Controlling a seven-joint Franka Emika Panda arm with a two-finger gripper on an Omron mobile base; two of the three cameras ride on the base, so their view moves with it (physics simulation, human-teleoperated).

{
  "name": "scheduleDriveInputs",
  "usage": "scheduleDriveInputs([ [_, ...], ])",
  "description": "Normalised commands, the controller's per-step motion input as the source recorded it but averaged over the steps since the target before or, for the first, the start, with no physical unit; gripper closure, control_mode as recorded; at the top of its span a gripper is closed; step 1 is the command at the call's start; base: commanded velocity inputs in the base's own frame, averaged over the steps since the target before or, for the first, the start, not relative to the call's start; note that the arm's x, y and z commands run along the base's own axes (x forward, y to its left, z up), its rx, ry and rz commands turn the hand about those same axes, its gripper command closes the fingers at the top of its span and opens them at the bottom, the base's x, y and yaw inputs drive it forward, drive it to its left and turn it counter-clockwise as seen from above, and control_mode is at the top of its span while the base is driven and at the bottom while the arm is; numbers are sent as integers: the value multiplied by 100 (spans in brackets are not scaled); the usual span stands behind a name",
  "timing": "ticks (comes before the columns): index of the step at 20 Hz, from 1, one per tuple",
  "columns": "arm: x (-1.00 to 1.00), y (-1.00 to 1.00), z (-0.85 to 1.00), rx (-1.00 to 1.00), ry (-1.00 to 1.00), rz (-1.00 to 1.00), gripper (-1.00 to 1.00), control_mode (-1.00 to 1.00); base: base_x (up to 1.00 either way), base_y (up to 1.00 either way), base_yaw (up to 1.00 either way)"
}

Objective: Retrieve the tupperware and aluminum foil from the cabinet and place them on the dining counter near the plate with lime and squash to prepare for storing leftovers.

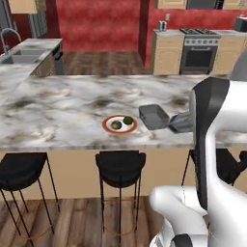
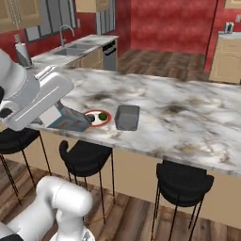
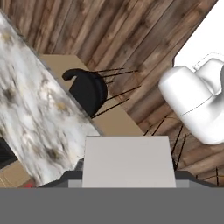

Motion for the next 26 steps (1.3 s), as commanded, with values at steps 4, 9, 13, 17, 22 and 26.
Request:
scheduleDriveInputs([
  [4,0,0,0,0,0,0,100,100,79,-1,-11],
  [9,0,0,0,0,0,0,100,100,70,-1,-2],
  [13,2,-24,-13,0,0,0,100,-100,15,-10,0],
  [17,0,-77,-26,11,-5,0,100,-100,0,0,0],
  [22,0,-3,-26,5,-21,0,100,-100,0,0,0],
  [26,0,88,-2,0,-27,0,100,-100,0,0,0],
])
